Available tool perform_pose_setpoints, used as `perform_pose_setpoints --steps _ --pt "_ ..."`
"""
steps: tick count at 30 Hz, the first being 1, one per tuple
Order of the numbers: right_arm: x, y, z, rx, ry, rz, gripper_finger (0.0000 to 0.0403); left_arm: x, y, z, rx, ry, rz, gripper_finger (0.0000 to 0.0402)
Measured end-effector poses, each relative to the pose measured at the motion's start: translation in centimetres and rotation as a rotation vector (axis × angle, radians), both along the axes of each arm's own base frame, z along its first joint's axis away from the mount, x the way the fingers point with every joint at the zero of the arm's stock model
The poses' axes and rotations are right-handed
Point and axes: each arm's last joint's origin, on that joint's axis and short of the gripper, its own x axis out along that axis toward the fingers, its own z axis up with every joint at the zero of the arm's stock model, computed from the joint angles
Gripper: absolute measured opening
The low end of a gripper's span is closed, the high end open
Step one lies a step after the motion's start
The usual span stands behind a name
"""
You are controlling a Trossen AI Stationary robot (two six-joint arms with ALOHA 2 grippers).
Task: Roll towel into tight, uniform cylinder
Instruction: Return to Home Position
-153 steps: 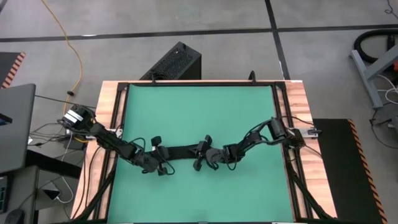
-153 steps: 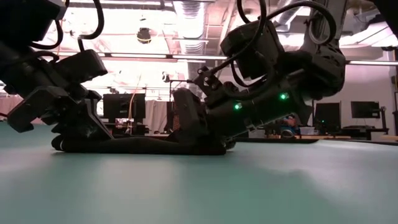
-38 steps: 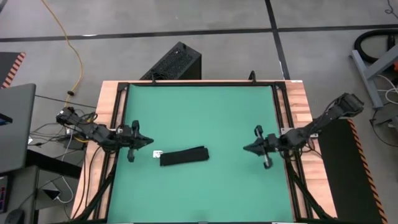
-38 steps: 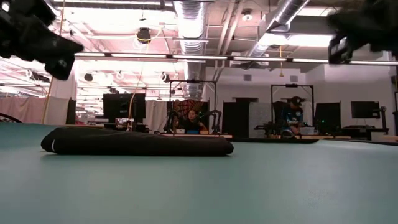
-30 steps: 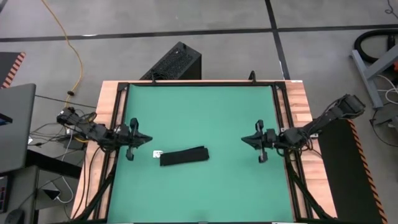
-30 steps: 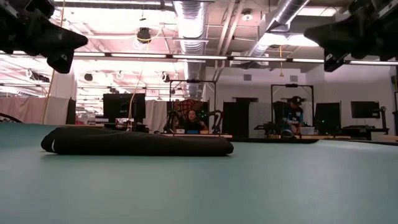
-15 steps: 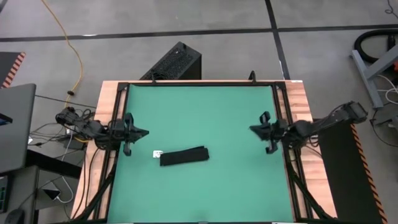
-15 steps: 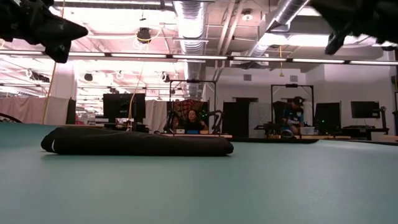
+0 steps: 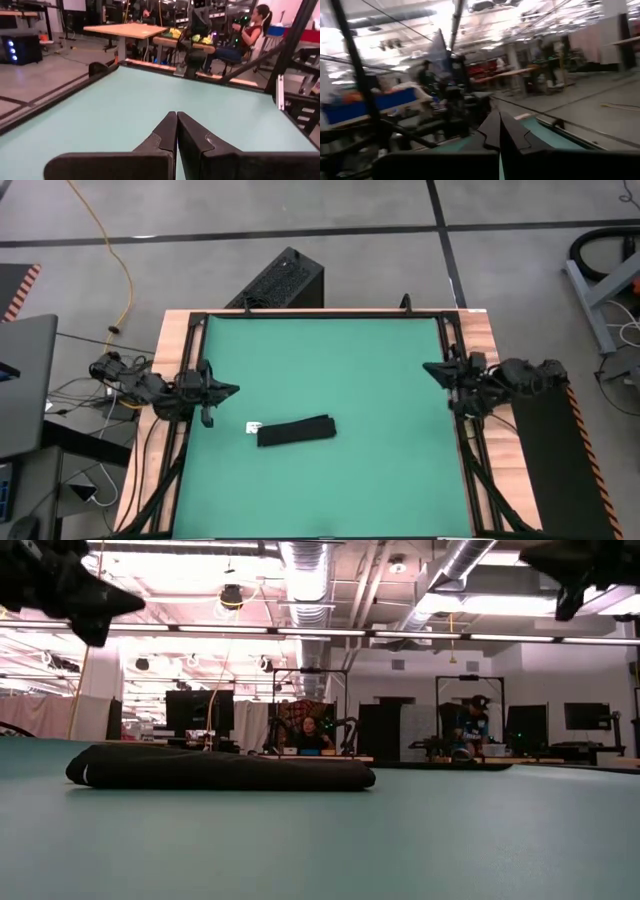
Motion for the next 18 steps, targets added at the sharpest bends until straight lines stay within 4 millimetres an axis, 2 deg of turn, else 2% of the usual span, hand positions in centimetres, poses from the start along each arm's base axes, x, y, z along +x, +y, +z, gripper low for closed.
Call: perform_pose_setpoints --steps 6,11,16,18 --pt "1.1 0.3 -2.8 -0.017 0.079 -0.034 0.0019 0.4 -0.2 -1.4 -0.030 0.016 0.015 0.0000" --pt "1.4 0.3 -3.6 -0.022 0.101 -0.055 0.0018 0.5 -0.2 -1.6 -0.042 0.022 0.017 0.0000" --pt "2.3 0.9 -6.8 -0.047 0.162 0.006 0.0021 0.4 -0.2 -1.9 -0.035 0.049 0.025 0.0000" --pt "2.3 1.0 -7.3 -0.048 0.167 0.018 0.0020 0.4 -0.2 -1.8 -0.035 0.044 0.033 0.0000"
